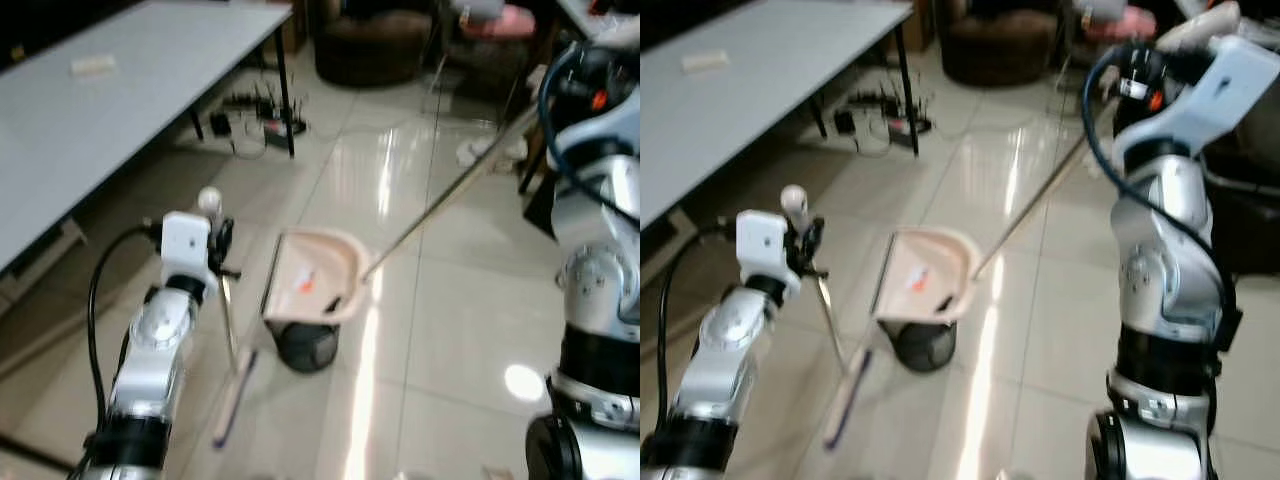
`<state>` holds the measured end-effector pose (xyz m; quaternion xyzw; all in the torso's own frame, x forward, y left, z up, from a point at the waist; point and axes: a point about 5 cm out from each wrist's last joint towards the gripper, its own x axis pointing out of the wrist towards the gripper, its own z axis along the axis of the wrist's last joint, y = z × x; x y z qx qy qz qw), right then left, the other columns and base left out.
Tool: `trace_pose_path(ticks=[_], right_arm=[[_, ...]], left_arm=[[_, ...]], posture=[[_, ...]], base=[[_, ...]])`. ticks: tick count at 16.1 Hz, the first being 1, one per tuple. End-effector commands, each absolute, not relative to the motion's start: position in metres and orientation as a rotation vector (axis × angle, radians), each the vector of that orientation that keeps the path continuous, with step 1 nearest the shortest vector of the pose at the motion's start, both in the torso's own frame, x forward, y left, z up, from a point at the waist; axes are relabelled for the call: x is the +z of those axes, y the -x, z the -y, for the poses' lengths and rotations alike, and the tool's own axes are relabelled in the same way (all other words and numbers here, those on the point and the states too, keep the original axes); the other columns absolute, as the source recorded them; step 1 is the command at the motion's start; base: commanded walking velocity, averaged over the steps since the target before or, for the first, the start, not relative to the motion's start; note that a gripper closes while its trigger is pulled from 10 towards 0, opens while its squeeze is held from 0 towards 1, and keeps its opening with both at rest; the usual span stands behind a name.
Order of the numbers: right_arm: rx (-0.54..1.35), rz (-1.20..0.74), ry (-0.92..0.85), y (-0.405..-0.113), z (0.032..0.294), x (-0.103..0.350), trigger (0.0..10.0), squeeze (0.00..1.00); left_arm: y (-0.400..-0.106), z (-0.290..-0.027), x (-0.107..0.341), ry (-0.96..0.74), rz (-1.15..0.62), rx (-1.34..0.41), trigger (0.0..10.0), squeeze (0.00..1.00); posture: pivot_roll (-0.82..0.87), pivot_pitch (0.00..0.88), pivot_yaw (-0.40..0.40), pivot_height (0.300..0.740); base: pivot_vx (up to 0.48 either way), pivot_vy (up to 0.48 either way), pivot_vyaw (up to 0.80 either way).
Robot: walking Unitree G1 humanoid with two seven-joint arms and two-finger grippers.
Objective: Sweep floor
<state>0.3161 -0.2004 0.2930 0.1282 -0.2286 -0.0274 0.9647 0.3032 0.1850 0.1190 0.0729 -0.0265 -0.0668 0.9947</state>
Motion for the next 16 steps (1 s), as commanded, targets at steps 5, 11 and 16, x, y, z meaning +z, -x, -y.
trace_pose_path(ticks=[5, 11, 16], right_arm=[[-0.086, 0.518, -0.256, -0.3114, 0.2089, 0.3021, 10.0, 0.0], [-0.087, 0.514, -0.253, -0.3122, 0.2095, 0.3002, 10.0, 0.0], [-0.083, 0.511, -0.241, -0.312, 0.2094, 0.2984, 10.0, 0.0]], left_arm=[[-0.3092, -0.1799, 0.1318, -0.154, 0.109, -0.149, 10.0, 0.0], [-0.3095, -0.1819, 0.1302, -0.147, 0.1, -0.144, 10.0, 0.0], [-0.3091, -0.1827, 0.1288, -0.151, 0.099, -0.155, 10.0, 0.0]], posture=[[-0.05, 0.035, 0.06, 0.74], [-0.05, 0.018, 0.054, 0.74], [-0.05, 0.004, 0.054, 0.74]], base=[[0.395, 0.0, 0.0], [0.13, 0.0, 0.0], [0.0, 0.0, 0.0]])
